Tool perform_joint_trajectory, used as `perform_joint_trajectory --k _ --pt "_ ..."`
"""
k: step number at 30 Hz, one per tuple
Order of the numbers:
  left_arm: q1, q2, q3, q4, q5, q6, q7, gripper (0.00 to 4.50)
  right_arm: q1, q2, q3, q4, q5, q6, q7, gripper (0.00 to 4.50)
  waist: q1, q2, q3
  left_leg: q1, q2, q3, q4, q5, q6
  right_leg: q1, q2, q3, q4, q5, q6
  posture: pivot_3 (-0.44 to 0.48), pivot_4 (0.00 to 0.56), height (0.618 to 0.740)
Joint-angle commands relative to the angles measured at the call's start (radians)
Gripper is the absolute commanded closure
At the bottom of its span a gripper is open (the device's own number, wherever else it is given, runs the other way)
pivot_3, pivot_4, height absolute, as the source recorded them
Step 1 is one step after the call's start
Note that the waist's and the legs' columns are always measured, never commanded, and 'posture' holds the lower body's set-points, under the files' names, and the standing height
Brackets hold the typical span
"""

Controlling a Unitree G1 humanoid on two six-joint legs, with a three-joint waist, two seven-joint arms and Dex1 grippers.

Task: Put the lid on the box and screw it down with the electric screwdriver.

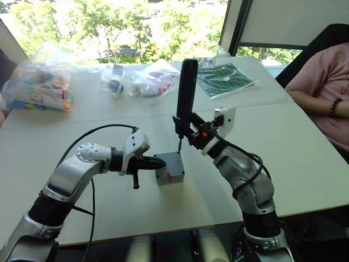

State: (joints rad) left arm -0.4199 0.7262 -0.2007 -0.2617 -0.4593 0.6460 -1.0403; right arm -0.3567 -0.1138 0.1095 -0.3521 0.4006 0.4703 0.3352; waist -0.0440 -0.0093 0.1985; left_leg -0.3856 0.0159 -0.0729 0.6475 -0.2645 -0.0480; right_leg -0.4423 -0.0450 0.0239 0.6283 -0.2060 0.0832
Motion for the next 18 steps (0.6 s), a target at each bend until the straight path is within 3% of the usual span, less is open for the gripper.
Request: perform_joint_trajectory --k 1,7,18 --pt "0.024 0.016 -0.009 -0.014 0.019 0.009 -0.005 4.5 0.045 -0.03 0.061 -0.019 -0.053 -0.037 0.036 2.62 0.0 0.0 -0.001 0.001 0.0 0.0 0.0 0.0 0.0 0.0 0.0 0.0 0.0 0.0 0.0 0.0 0.15 0.74" --pt "0.031 0.016 -0.011 -0.012 0.024 0.005 -0.005 4.5 0.101 -0.027 0.078 -0.001 -0.103 -0.121 0.023 2.62 0.0 -0.003 -0.004 0.013 0.0 0.0 -0.002 -0.001 0.0 0.012 0.0 0.0 -0.001 -0.005 -0.002 0.0 0.15 0.74" --pt "0.033 0.039 -0.015 -0.018 0.032 0.013 -0.031 4.5 0.149 -0.034 0.161 0.091 -0.255 -0.184 -0.011 2.62 0.0 -0.006 -0.01 0.014 0.0 0.0 -0.003 -0.001 0.001 0.012 -0.001 0.0 -0.002 -0.006 -0.002 0.0 0.15 0.74"
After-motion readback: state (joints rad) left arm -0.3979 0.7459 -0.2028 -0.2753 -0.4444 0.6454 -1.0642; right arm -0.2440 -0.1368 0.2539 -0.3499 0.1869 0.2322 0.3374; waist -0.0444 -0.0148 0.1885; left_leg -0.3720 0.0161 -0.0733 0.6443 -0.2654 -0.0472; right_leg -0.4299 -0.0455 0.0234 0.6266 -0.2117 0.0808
